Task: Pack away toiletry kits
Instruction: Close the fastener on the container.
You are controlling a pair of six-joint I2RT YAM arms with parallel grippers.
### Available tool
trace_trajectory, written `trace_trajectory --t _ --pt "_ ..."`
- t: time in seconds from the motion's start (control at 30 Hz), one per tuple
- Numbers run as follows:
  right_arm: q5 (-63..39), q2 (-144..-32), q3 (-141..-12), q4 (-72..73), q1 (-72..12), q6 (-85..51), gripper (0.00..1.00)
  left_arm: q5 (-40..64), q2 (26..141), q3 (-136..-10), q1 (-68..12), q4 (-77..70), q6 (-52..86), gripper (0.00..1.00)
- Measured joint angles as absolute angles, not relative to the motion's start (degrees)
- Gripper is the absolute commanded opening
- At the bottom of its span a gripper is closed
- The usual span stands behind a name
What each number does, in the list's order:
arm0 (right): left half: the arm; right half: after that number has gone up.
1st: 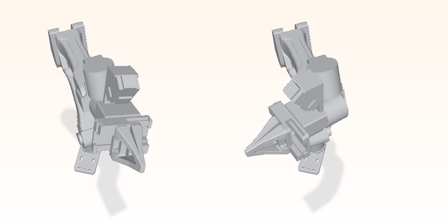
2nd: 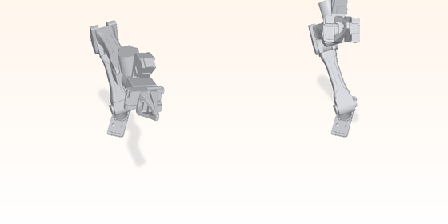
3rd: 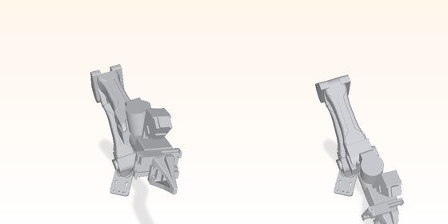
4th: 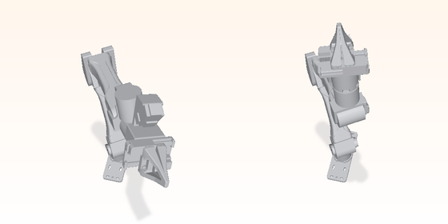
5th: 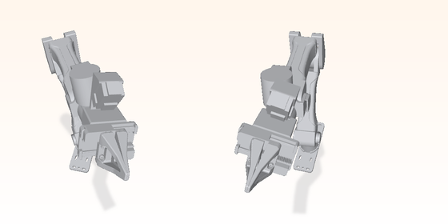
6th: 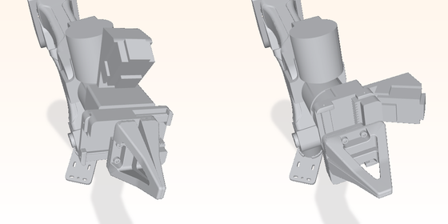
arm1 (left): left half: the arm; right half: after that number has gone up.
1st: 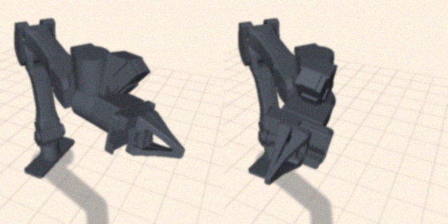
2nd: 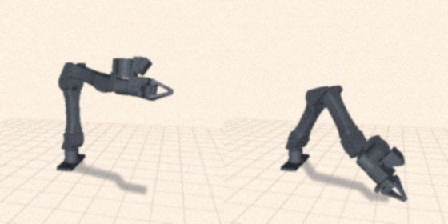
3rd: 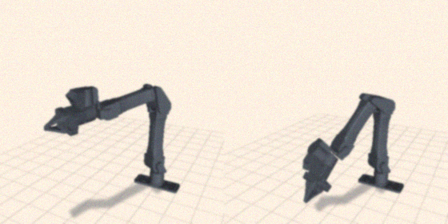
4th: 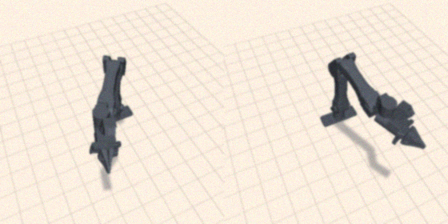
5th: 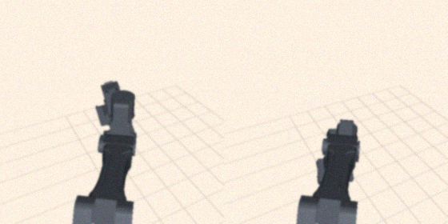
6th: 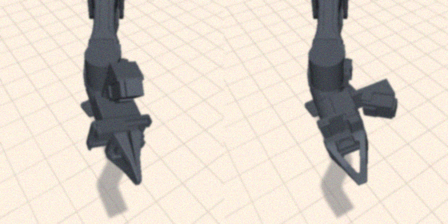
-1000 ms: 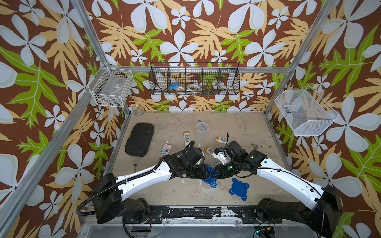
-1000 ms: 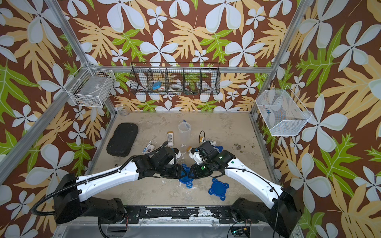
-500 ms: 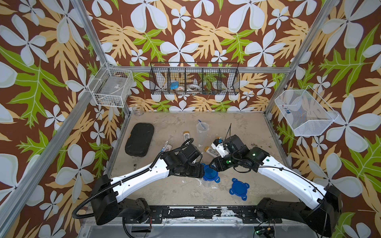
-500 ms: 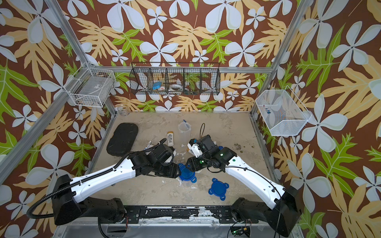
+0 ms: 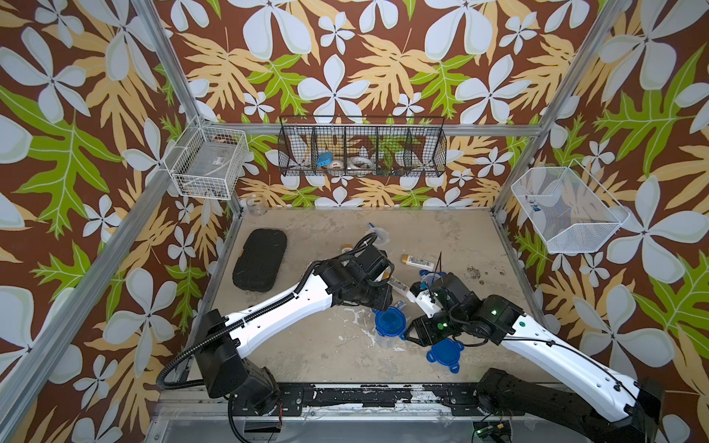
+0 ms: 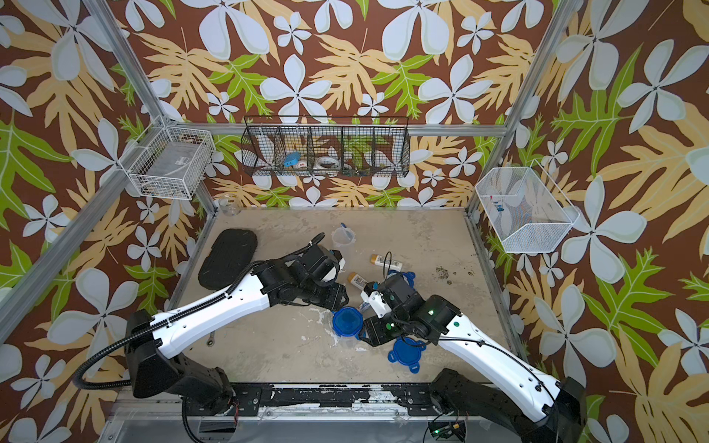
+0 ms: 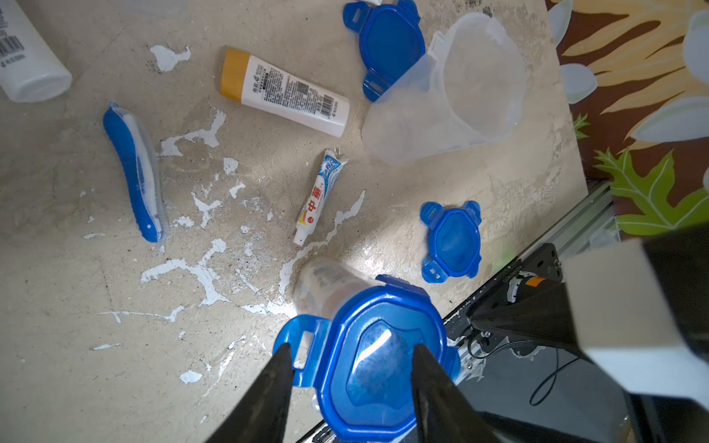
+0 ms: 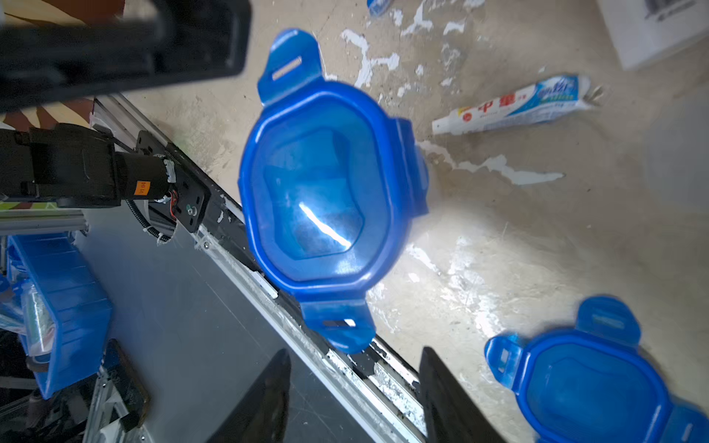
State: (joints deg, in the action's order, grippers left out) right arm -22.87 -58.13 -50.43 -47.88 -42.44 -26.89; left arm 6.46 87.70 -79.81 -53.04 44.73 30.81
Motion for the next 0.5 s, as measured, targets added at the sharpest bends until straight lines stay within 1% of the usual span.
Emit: trace_trajectory --t 0.07,0.23,0.5 --pt "-23.4 -58.4 -49.7 -47.1 -42.4 -27.2 0.51 7.1 88.3 -79.4 -53.0 44.8 29.7 0.48" --pt "-23.5 -59.0 -47.2 -44.9 -42.5 -29.7 0.46 9.4 89.3 -78.2 -53.0 44.8 27.8 0.45" --pt "-21.9 -59.1 -44.7 -42.7 -41.1 -31.8 0.45 11.8 89.1 -75.0 -53.0 44.7 26.9 0.43"
